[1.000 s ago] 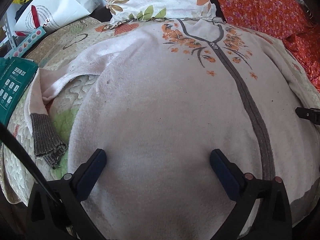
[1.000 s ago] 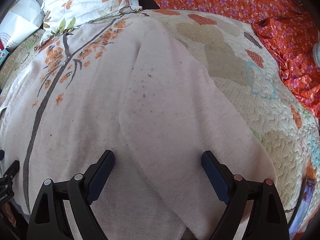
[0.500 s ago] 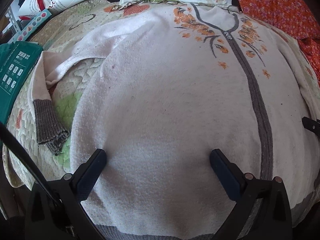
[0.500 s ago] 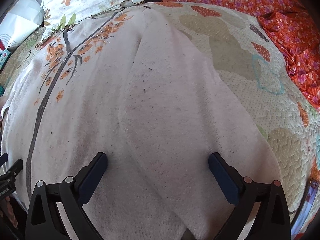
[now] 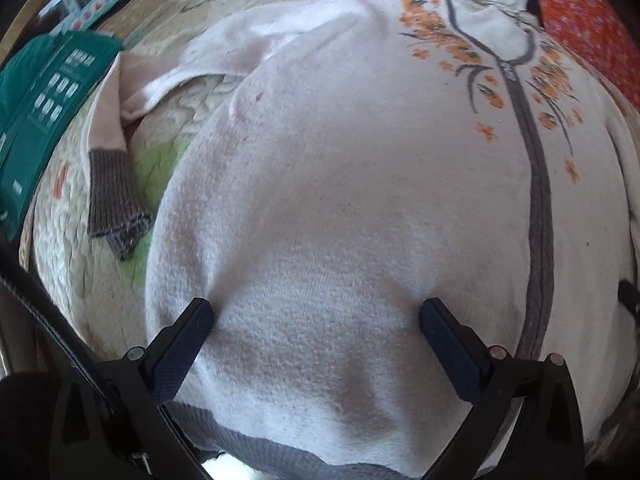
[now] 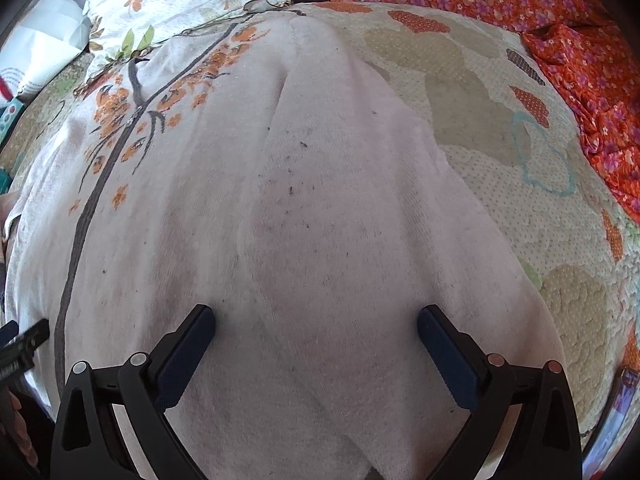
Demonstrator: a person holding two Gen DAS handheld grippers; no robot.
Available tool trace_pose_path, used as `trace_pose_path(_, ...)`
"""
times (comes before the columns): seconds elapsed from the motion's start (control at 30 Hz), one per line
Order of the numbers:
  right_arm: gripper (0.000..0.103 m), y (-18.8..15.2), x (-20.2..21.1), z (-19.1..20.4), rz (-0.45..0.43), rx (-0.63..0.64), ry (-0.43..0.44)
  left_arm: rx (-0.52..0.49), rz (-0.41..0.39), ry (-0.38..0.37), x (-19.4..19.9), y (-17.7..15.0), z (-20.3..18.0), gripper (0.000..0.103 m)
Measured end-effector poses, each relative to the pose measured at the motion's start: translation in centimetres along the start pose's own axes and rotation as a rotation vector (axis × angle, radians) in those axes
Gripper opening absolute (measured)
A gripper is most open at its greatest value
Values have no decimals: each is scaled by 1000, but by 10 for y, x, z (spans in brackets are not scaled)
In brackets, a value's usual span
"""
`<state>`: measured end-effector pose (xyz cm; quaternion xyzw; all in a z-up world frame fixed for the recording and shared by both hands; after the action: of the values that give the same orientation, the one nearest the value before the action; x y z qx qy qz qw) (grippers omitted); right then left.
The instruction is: Fold small clothes
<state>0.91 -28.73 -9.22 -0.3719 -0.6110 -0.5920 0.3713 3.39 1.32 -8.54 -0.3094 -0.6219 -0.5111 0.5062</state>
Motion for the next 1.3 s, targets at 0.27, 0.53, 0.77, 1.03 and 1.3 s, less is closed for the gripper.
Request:
trace_pose_path(0.27, 103, -6, 3, 1, -25, 31, -9, 17, -3, -21, -2, 0, 2, 103)
trace_pose_path(0.53, 103, 0, 2, -1, -96, 21, -60, -25, -42, -71, -2, -4, 13, 103)
trace_pose_path(0.77, 103, -3, 6, -1, -174, 29, -76, -87, -119, -214, 34, -6, 11, 89)
trace_pose_path(1.03, 103, -7, 9, 0, -194, 3, -103, -55, -195, -315, 91, -28, 34, 89)
trace_pose_path(1.3, 103, -24, 17, 5, -164, -49, -138, -7, -202, -344, 97, -28, 48, 89)
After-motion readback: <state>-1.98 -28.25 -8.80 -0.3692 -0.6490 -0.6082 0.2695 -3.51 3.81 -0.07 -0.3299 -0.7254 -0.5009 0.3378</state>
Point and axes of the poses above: each gripper's, at about its wrist camera, not at the fingertips, and x roughly against the way its jaws point, z to its left, y to its top, the point moved 9 cm from there along -x, roughly the way its jaws point, and after that the axes turned 9 degrees about x, right-handed, at the moved point
